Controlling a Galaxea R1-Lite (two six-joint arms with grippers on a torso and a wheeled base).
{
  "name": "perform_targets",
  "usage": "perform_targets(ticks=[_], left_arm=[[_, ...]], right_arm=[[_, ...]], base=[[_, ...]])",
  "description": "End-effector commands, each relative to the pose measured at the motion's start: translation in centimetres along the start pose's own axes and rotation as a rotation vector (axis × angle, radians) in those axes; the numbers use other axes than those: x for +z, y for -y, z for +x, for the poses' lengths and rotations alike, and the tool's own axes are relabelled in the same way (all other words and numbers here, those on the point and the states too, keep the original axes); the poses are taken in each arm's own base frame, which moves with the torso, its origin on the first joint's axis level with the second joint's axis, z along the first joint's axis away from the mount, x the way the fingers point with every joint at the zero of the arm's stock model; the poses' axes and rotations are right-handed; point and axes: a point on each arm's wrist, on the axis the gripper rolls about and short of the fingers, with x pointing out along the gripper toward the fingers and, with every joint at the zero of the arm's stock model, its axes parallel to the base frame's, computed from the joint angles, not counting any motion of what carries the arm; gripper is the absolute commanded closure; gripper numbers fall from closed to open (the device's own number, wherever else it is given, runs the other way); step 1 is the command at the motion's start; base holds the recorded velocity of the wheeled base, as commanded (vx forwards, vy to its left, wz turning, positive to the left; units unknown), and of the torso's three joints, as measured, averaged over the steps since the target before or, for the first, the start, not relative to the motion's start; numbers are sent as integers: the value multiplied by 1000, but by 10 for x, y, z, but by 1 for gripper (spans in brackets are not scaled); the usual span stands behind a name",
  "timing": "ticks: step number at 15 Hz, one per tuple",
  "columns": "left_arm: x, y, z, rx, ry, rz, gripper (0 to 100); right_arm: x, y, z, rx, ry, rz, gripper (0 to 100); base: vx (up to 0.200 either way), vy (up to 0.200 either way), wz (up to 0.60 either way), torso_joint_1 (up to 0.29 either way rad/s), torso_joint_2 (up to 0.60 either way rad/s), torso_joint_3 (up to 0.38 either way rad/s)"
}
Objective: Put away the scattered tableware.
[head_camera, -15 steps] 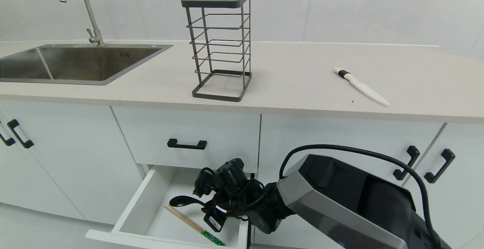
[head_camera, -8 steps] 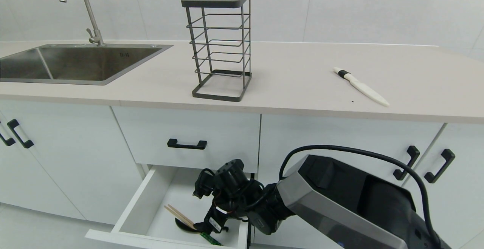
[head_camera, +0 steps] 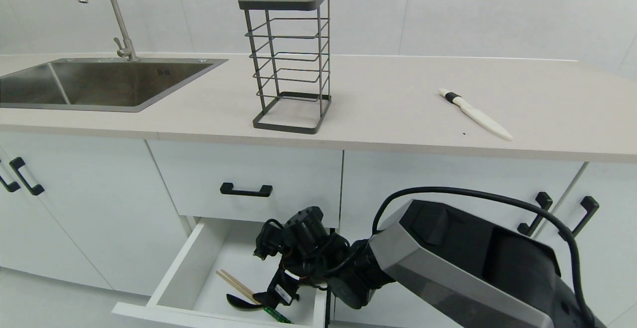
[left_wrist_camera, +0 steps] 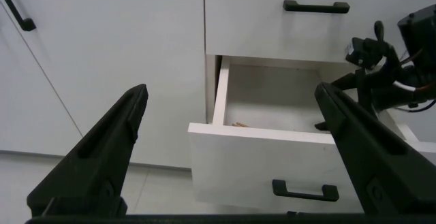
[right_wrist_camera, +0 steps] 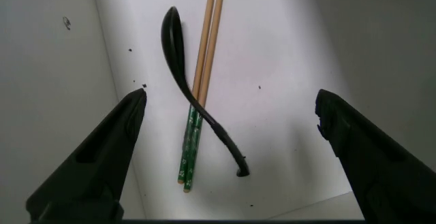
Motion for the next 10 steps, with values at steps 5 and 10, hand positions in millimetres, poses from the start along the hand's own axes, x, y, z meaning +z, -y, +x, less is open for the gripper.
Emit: perform_targets(ticks=[5,10], left_arm=[[0,0,0,0,-1,-1,0],[0,0,0,0,-1,-1,0]], right_arm=[[33,-11,-46,-45,107,-39,0],[55,-35,-116,-60,251,-77,0]], base=[[0,0,0,0,0,0],[0,0,0,0,0,0]])
